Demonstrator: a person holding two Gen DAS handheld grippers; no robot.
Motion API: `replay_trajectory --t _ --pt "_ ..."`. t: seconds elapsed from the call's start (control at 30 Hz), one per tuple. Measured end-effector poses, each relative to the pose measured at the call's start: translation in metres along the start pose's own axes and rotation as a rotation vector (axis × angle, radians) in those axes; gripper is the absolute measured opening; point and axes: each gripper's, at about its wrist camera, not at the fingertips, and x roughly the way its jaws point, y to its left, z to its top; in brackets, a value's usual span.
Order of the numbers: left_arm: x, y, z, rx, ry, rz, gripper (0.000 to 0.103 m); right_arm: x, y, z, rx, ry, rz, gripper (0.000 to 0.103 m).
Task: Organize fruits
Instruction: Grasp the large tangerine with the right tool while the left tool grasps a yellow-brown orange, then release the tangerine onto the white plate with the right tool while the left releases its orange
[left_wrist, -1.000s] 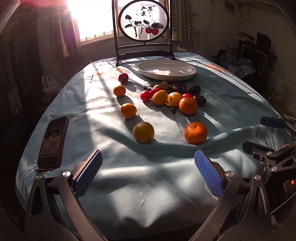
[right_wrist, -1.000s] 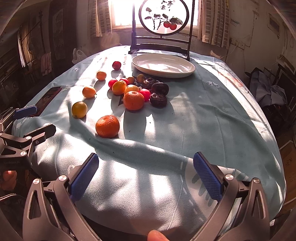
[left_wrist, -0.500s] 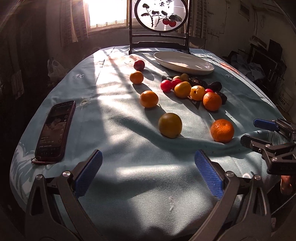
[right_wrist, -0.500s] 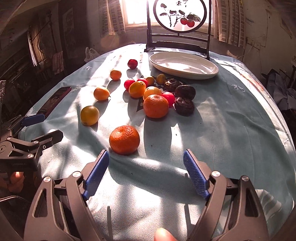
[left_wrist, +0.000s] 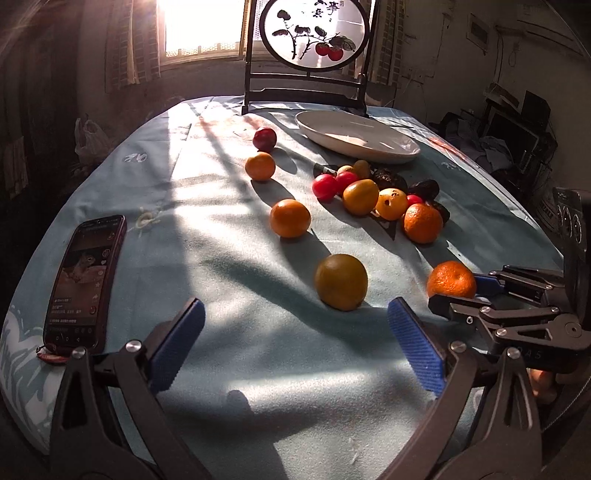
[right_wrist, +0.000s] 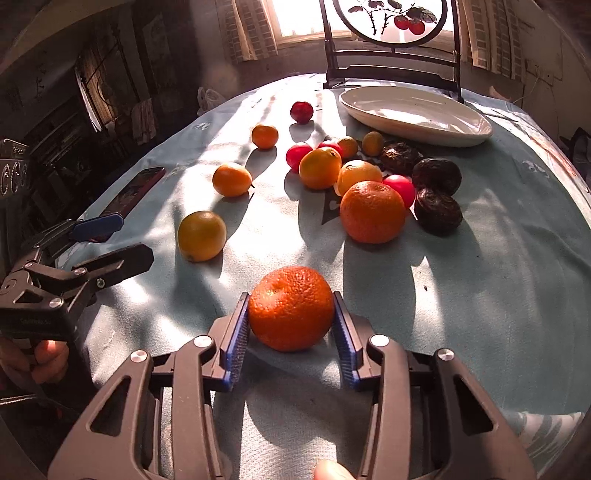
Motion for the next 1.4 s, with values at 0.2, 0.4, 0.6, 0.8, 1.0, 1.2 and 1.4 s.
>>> replay_trajectory --t 0.2,0.4,0.6,0.8,1.0,1.2,1.4 --pt "0.024 -0.023 0.012 0.096 0.029 -0.04 0.072 -0.012 -0.018 -0.009 0.059 -0.028 0.016 0.043" --pt "0.044 -0.027 0.017 0.097 0.091 -0.064 0.056 -0.015 -0.028 -0.014 0.086 -0.025 0.04 0.043" --pt "0.054 -0.026 0.014 0.093 0.152 -0.079 0.041 -0.018 -0.031 -0.014 0.091 -0.032 0.061 0.043" --pt "0.056 -0.025 0.031 0.071 0.154 -0.12 0.039 -0.027 -0.048 0.004 0.126 -0.039 0.12 0.043" --pt "0.071 -0.037 0.116 0.036 0.017 -0.155 0.039 -0.035 -0.093 0.083 0.186 -0.186 0.054 0.044" --pt "0.144 -0.058 0.202 0.026 0.005 -0.11 0.039 0.025 -0.156 0.163 0.255 -0.195 -0.062 0.044" --pt "0.213 -0.063 0.224 0.05 0.137 -0.042 0.039 0.082 -0.187 0.188 0.275 -0.085 -0.081 0.044"
